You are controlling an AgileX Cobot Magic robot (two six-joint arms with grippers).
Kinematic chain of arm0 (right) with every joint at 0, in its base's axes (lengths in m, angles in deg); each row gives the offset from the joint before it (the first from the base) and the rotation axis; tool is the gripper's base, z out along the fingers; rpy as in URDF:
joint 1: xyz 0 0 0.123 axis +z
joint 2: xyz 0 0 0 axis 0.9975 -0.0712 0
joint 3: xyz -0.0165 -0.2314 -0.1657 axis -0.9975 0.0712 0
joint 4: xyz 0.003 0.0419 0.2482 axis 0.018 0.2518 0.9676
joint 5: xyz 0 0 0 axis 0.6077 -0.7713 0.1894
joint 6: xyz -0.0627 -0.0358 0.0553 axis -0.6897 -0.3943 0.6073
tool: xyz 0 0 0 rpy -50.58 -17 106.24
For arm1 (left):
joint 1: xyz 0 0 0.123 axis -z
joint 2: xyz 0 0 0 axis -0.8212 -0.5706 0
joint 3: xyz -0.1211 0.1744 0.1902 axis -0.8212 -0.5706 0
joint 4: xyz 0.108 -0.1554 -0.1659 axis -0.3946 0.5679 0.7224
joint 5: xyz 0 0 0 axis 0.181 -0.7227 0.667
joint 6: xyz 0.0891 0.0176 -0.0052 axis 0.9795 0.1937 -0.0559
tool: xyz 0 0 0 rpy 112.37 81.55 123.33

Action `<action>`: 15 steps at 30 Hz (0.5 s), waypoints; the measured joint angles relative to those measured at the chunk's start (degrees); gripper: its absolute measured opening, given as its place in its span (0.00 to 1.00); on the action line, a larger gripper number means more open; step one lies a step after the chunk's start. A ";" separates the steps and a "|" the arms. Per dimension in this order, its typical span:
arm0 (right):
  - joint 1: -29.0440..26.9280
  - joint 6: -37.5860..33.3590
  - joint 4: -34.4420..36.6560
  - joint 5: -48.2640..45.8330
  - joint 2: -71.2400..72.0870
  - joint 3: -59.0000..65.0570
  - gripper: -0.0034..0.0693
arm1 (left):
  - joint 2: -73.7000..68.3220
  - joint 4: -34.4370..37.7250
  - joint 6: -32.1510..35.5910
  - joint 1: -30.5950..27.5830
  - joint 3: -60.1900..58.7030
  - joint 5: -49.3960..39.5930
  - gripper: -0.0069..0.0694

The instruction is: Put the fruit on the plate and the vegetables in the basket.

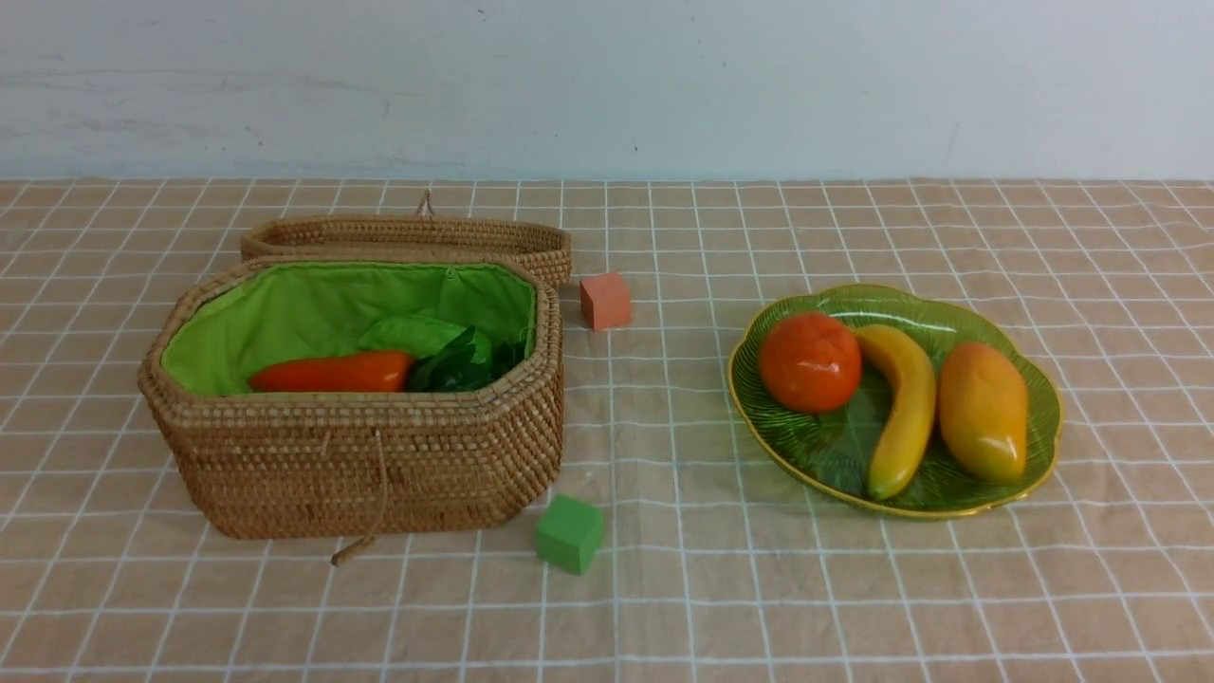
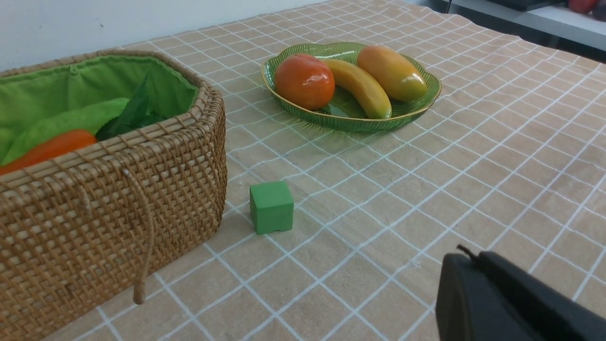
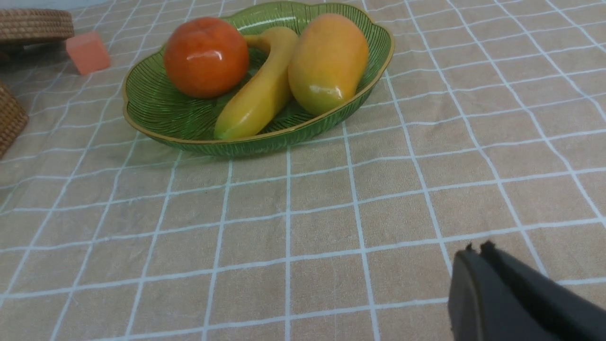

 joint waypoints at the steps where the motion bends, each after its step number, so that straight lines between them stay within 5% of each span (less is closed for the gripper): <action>1: 0.00 0.00 0.00 0.00 0.00 0.00 0.03 | 0.00 0.00 0.00 0.00 0.00 0.00 0.11; 15: 0.00 0.00 0.00 -0.05 0.00 0.00 0.04 | 0.06 0.07 0.00 0.00 -0.78 -0.68 0.12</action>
